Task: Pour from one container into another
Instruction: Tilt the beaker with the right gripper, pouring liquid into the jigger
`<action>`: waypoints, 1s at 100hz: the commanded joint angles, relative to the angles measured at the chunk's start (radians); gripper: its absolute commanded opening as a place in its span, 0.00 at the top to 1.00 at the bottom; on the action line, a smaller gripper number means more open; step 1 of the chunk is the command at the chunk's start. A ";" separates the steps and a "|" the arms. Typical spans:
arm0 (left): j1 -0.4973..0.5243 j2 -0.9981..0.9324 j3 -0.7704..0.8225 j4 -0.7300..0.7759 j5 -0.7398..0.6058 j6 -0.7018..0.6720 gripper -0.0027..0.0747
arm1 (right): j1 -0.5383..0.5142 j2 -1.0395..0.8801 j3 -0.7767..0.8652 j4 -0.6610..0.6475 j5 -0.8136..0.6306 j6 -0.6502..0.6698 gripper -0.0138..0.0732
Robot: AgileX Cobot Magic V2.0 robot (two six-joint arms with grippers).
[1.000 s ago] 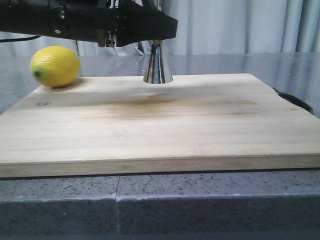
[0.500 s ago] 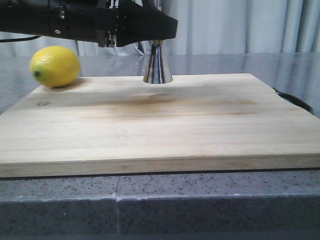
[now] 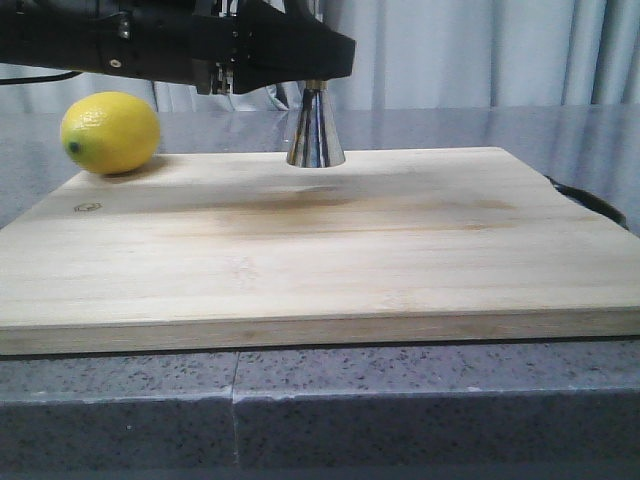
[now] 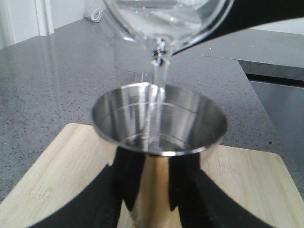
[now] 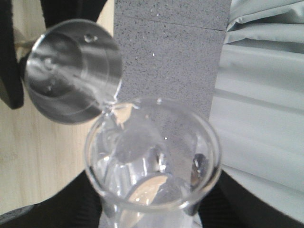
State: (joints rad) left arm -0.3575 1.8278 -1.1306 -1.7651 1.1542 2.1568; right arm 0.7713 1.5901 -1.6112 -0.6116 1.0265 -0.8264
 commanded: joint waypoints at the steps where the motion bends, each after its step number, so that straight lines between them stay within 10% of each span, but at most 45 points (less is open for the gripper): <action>1: -0.008 -0.043 -0.030 -0.083 0.102 -0.007 0.67 | 0.001 -0.038 -0.036 -0.069 -0.054 -0.009 0.48; 100: -0.008 -0.043 -0.030 -0.083 0.102 -0.007 0.67 | 0.001 -0.038 -0.036 -0.108 -0.080 -0.118 0.48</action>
State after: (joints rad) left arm -0.3575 1.8278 -1.1306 -1.7643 1.1542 2.1568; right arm 0.7713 1.5901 -1.6112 -0.6633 0.9928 -0.9235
